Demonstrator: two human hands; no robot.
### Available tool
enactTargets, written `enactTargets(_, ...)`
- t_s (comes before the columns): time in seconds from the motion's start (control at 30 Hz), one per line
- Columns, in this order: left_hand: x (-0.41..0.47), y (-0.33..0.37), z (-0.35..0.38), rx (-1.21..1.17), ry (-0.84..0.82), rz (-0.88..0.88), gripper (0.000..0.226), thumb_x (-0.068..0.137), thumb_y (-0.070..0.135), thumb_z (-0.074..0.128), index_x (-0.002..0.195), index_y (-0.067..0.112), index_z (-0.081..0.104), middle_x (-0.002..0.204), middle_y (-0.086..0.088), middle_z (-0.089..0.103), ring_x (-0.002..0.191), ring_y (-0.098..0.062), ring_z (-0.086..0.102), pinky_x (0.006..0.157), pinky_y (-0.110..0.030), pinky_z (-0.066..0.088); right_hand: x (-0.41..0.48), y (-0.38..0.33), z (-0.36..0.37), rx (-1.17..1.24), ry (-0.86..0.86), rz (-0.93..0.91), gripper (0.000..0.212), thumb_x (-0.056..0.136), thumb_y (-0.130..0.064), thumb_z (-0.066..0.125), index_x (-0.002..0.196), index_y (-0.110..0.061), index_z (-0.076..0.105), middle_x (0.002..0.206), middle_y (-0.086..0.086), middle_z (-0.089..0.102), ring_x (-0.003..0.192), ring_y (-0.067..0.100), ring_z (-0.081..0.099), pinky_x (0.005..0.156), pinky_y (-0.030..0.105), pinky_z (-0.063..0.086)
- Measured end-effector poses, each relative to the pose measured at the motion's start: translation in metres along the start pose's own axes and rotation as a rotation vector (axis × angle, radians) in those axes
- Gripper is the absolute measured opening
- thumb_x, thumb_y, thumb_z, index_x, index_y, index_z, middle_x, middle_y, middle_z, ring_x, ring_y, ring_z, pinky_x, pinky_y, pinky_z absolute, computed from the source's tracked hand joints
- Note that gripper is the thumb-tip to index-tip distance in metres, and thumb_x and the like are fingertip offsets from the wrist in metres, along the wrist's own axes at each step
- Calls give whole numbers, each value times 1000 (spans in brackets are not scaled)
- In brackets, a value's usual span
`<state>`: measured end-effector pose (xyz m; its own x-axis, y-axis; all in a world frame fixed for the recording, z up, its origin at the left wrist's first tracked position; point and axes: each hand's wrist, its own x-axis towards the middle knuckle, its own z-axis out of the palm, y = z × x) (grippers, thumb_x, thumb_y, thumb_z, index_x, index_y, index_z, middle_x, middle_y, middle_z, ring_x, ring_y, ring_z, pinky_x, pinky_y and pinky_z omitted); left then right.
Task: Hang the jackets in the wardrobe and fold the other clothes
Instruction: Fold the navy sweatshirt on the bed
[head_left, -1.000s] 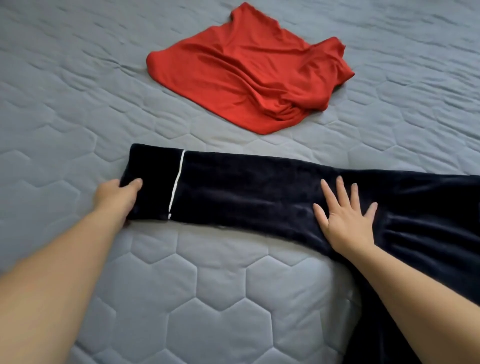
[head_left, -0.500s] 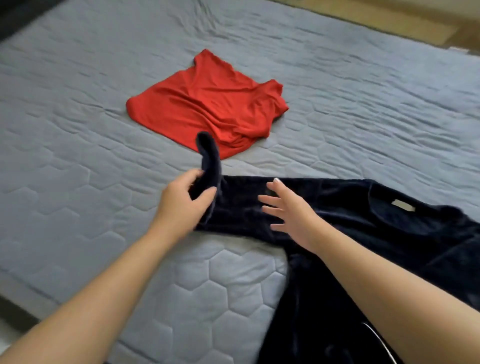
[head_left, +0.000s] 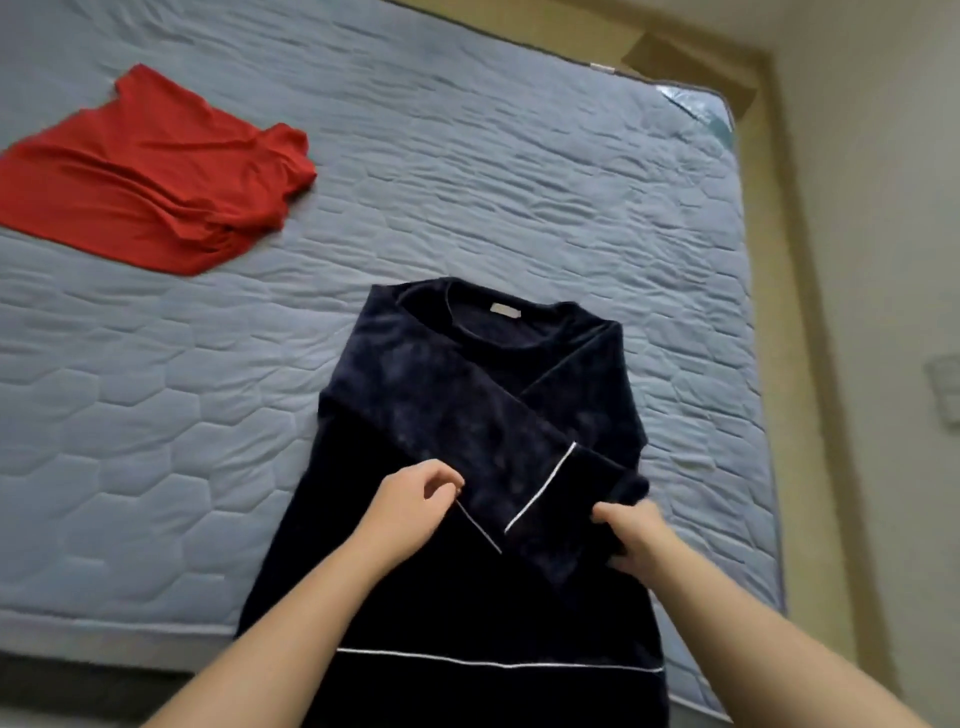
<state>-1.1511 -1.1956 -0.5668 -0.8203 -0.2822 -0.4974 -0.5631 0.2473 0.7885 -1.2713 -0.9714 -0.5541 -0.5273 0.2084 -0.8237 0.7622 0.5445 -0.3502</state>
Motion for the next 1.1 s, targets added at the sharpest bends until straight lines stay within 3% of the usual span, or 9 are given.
enactTargets(0.07,-8,-22,19,-19,10,-133,23,88,13,56,80,32,68,83,11,71,83,-7,66,78,-20,48,16,36,-23,-146,-35,82,40,83,-4,58,121,-9,47,104,14,59,87,29,57,76,39,47)
enactTargets(0.17,-3,-45,32,-96,76,-278,25,89,9,54,81,27,68,86,7,72,82,-10,66,69,-22,47,37,38,-32,-297,25,-55,51,80,-4,61,127,-1,43,99,14,60,93,31,61,88,42,52)
enactTargets(0.27,20,-59,34,-246,146,-394,17,92,10,53,93,19,67,96,0,71,82,-11,64,64,-23,47,49,10,-10,-489,4,-236,68,83,-17,62,143,-9,33,126,12,56,114,27,56,96,32,45)
enactTargets(0.5,106,-91,-6,-903,354,-465,39,96,17,53,133,7,46,121,-9,58,106,-22,59,84,-40,49,87,-65,102,-600,-74,-555,59,83,-21,60,138,-20,42,137,4,48,111,18,53,84,24,38)
enactTargets(0.7,154,-122,-35,-1501,302,-304,22,96,31,50,102,11,58,104,-7,70,94,-18,69,76,-34,51,120,-144,198,-474,-30,-800,59,84,-27,62,139,-19,43,142,0,47,128,17,46,101,24,34)
enactTargets(0.83,168,-143,-29,-1306,354,-337,14,94,28,54,91,16,60,84,-4,68,72,-15,66,61,-26,51,139,-187,245,-464,-26,-849,63,86,-37,59,143,-19,39,143,-2,46,130,16,44,97,22,31)
enactTargets(0.9,176,-150,-24,-1116,480,-455,15,91,29,60,82,17,59,80,-2,60,70,-14,58,59,-26,45,147,-205,263,-511,-22,-838,62,85,-43,58,140,-19,43,137,-3,52,125,17,48,100,28,35)
enactTargets(0.97,181,-150,-21,-1259,534,-453,13,88,29,63,87,16,62,87,-2,65,78,-16,63,63,-27,48,152,-220,279,-576,-45,-821,51,84,-49,56,124,-17,57,116,-2,64,111,19,57,95,35,44)
enactTargets(1.1,178,-151,-25,-1711,243,-445,33,89,38,61,112,15,65,104,-8,72,89,-23,70,68,-33,57,158,-240,301,-522,-76,-757,36,82,-56,59,92,-21,64,88,-6,64,87,18,61,84,33,47)
